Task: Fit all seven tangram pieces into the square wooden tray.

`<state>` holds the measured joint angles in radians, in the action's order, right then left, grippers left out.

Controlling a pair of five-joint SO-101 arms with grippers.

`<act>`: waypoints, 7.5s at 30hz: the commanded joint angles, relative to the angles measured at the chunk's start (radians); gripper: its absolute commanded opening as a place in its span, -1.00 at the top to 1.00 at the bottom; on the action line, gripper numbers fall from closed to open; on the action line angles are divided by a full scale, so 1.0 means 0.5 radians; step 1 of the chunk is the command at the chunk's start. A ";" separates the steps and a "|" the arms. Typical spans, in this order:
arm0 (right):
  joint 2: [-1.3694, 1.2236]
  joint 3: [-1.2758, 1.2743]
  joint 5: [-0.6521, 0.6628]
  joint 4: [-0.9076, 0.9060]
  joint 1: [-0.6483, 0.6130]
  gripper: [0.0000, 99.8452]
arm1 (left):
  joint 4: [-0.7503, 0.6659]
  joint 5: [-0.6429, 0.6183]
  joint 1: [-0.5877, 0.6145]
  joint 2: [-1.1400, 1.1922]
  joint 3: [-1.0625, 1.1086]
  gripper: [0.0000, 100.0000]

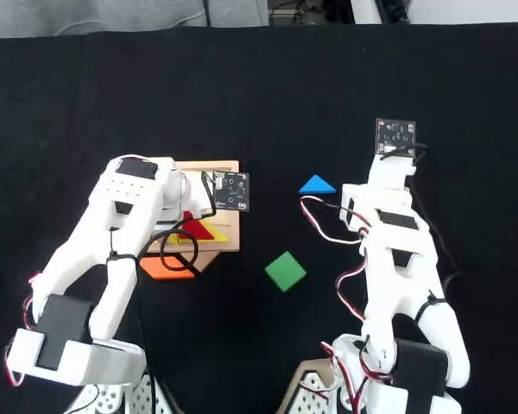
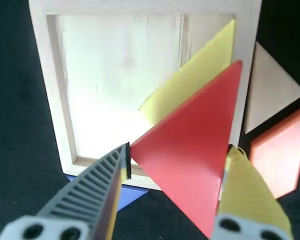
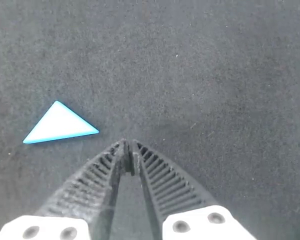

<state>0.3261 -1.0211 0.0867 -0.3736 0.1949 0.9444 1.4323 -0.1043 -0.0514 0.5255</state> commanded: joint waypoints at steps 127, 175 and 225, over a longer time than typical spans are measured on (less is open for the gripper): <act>-0.002 0.048 0.003 0.021 -0.018 0.98 | 0.144 -2.384 0.195 0.460 -0.428 0.94; -0.005 0.858 0.301 -1.166 -0.878 0.96 | -0.359 -2.823 0.950 -1.203 0.944 0.94; -2.503 3.712 0.258 -2.194 -1.522 0.94 | -0.589 -2.756 1.677 -1.252 1.425 0.93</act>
<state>-0.9352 0.7910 0.2263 -1.4354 -0.5785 0.6682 0.0468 0.7503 -0.6544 1.2467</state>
